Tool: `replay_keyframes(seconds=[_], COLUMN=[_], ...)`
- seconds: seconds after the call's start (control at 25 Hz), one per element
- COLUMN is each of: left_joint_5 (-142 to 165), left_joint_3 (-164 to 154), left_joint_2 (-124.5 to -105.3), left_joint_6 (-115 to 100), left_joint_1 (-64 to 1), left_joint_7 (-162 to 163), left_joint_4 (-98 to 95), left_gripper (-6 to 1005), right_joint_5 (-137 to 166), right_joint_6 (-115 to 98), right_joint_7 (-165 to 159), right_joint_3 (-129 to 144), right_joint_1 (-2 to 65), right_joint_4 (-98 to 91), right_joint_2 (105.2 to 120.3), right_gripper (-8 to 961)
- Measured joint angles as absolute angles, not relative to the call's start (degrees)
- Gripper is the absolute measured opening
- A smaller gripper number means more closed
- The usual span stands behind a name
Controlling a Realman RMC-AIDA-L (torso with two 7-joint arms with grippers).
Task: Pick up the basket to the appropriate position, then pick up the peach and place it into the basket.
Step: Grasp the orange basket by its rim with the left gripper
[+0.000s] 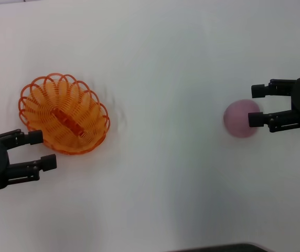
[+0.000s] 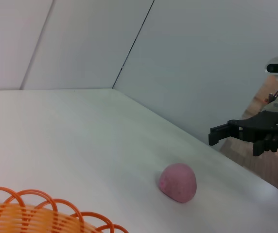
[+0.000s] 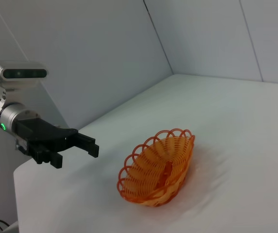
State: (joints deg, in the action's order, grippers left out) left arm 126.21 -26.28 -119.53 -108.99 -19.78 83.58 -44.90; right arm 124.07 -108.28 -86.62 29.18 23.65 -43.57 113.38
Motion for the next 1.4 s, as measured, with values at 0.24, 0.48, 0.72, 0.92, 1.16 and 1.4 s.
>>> replay_keyframes(seconds=[0.24,0.48,0.72,0.92,1.16,1.4], left_joint_5=[126.21,126.21,126.11,125.88,126.11,125.84], left_joint_3=[-26.28,-26.28,-26.27,-26.26,-26.28,-25.85], left_joint_2=[-119.53,-119.53,-119.53,-119.35,-118.78,-118.22], left_joint_6=[-108.97,-108.87,-108.77,-109.18,-110.23,-110.03], left_joint_1=[-20.0,-20.22,-20.23,-20.58,-22.64,-25.09], left_joint_7=[83.59,83.59,83.59,84.94,89.08,93.28], left_joint_4=[-44.91,-45.01,-45.01,-45.0,-45.0,-45.0], left_gripper=[840,840,840,840,841,841], right_joint_5=[124.09,124.1,124.1,124.07,124.05,124.1], right_joint_6=[-108.28,-108.28,-108.28,-108.28,-108.28,-108.28], right_joint_7=[-86.72,-86.68,-86.61,-86.84,-86.8,-86.73], right_joint_3=[29.18,29.18,29.18,29.18,29.18,29.18], right_joint_1=[23.64,23.64,23.64,23.76,24.15,24.34], right_joint_4=[-43.59,-43.43,-43.38,-43.53,-43.26,-43.24], right_joint_2=[113.38,113.38,113.38,113.38,113.38,113.38], right_gripper=[955,955,954,954,954,955])
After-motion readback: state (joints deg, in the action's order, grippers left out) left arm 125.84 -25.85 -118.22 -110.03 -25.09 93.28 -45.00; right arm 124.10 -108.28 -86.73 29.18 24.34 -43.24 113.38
